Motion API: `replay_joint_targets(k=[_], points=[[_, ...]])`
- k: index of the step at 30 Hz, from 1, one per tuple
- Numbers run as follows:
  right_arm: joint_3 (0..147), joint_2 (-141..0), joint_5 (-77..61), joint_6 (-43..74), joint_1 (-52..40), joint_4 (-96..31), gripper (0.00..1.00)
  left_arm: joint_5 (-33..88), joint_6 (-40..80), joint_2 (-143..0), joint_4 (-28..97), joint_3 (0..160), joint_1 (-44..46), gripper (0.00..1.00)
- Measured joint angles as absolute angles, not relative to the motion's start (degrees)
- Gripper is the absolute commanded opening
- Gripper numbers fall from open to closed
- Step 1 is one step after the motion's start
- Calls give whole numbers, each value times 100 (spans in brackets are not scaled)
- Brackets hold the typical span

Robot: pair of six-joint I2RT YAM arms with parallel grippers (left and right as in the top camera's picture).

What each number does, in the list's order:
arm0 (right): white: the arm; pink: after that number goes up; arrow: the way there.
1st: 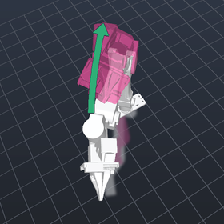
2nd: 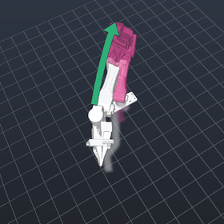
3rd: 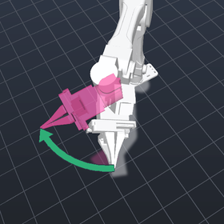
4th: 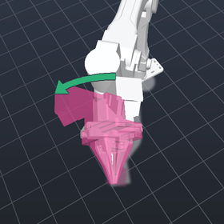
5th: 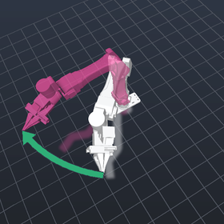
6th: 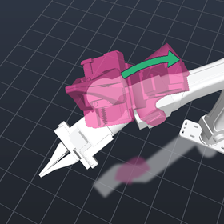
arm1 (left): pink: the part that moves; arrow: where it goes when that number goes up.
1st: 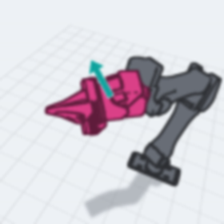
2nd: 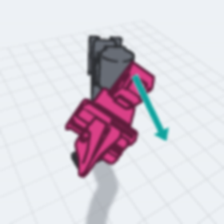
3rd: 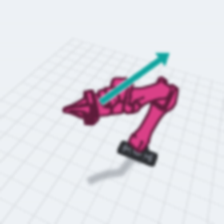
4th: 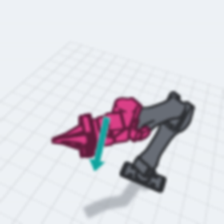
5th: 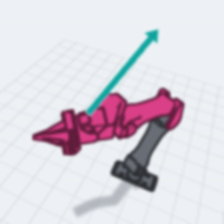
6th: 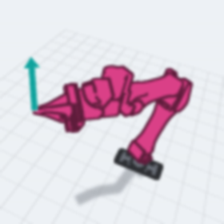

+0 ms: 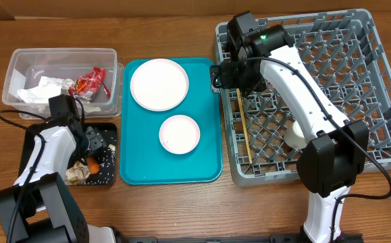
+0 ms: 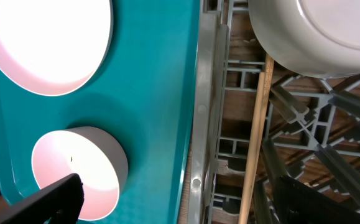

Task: Sort waste into correct bins and load items into the dishwasher
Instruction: 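Grasp the rim of the white plate on the tray with the left gripper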

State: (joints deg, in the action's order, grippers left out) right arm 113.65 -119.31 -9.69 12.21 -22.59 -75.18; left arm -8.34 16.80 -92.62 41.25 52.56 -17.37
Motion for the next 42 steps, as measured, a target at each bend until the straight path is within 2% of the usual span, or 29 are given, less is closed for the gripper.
replay_joint_targets(k=[7, 14, 20, 28, 31, 33, 34, 36, 39, 42], points=[[11365, -11931, -967, 1221, -2259, -7518, 100, -502, 1680, -9273, 5238, 6243, -1721, 100], [11365, -11931, -967, 1223, -2259, -7516, 100, 322, 1671, -9251, 5673, 7533, -1120, 100], [11365, -11931, -972, 1223, -2259, -7518, 100, 676, 1839, -9231, 4836, 7677, 196, 100], [11365, -11931, -969, 1221, -2259, -7518, 100, 781, 1999, -9413, 3708, 7697, 1011, 100], [11365, -11931, -969, 1223, -2259, -7520, 100, 727, 2088, -9568, 3616, 7697, 1155, 93], [11362, -11931, -967, 1223, -2259, -7518, 100, 635, 2241, -9712, 3616, 7697, 1216, 79], [11365, -11931, -965, 1223, -2259, -7516, 100, 582, 2320, -9784, 3618, 7697, 1238, 67], [11365, -11931, -972, 1221, -2259, -7518, 100, 489, 2569, -9992, 3623, 7697, 1240, 56], [11365, -11931, -969, 1221, -2259, -7518, 100, 401, 3035, -10210, 3699, 7697, 1240, 48], [11365, -11931, -969, 1221, -2259, -7520, 100, 360, 3500, -10377, 3833, 7697, 1240, 50]])
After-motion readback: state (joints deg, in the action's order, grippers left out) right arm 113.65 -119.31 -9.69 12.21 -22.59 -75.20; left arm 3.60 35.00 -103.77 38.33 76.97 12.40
